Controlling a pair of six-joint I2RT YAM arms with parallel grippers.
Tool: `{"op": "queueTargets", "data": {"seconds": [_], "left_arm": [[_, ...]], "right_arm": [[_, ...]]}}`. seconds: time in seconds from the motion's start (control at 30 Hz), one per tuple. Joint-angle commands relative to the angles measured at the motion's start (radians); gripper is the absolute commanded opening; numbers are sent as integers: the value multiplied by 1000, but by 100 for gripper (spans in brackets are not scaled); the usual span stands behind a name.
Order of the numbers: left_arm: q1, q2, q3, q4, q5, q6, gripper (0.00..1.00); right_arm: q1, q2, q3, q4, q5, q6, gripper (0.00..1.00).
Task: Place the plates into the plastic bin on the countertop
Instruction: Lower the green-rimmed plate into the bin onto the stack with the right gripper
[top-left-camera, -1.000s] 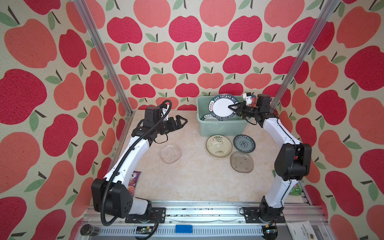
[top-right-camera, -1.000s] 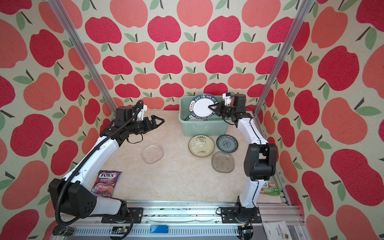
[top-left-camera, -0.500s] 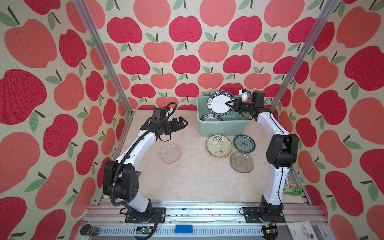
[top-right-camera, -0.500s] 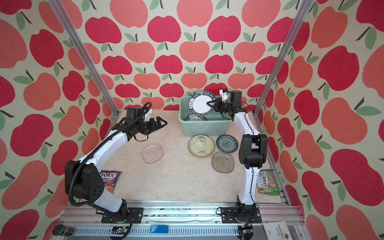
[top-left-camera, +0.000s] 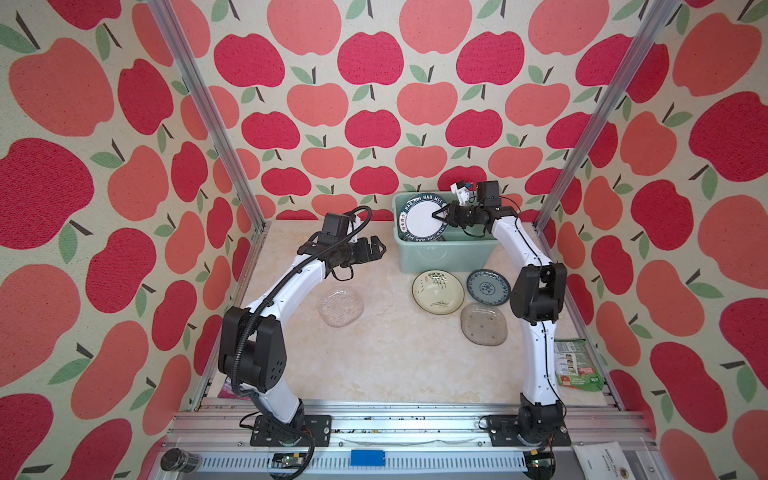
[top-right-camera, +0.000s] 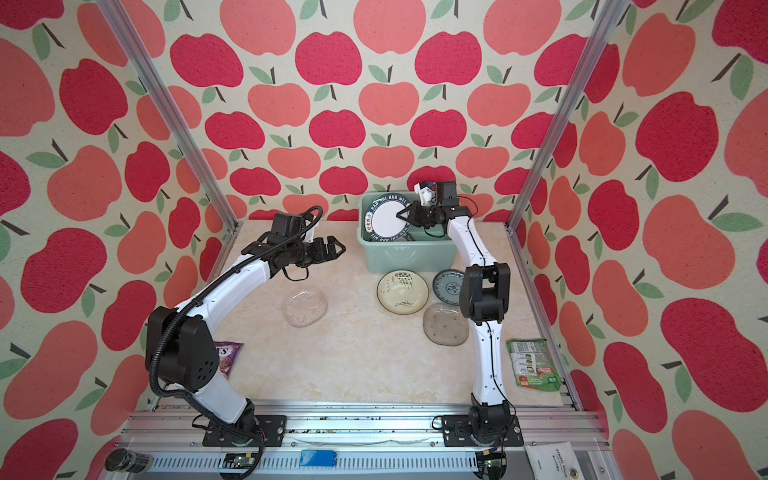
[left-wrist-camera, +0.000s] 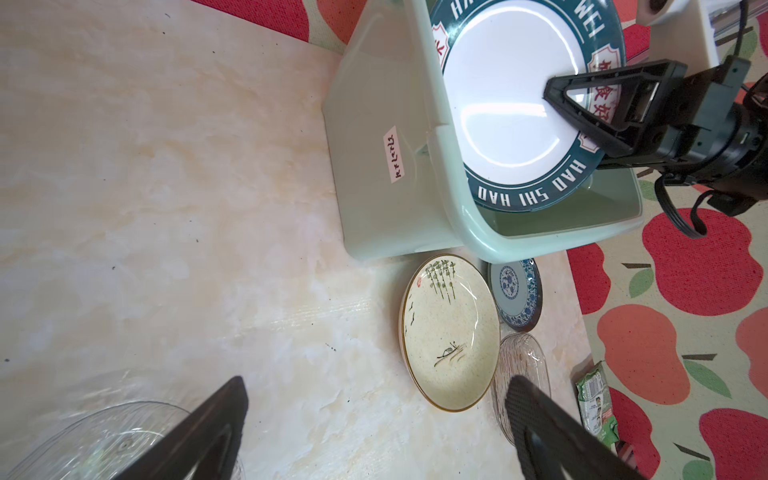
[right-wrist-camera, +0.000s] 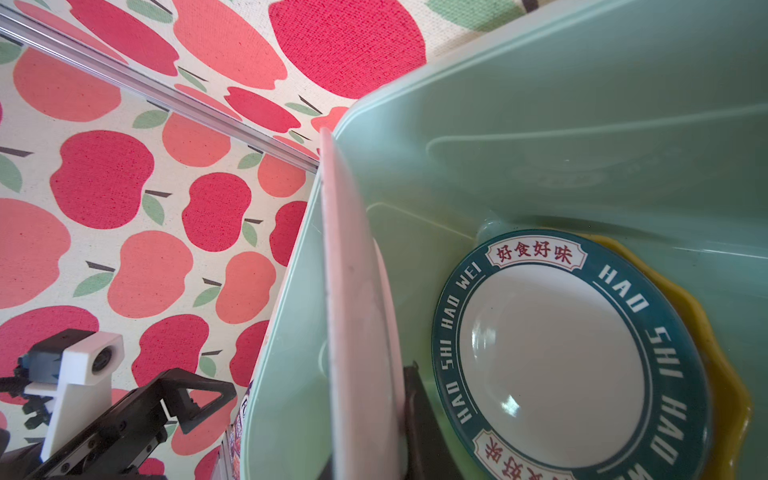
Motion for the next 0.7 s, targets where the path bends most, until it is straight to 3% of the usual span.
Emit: {"op": "queueTargets", "data": {"seconds": [0.0, 0.57, 0.67], "left_arm": [[3, 16, 41, -29, -18, 26, 99], [3, 37, 54, -52, -43, 23, 99], [3, 38, 54, -52, -42, 23, 99]], "right_arm": [[-7, 43, 51, -61, 15, -57, 0], [-8, 166, 100, -115, 55, -95, 5], [-8, 177, 101, -114, 70, -96, 10]]}}
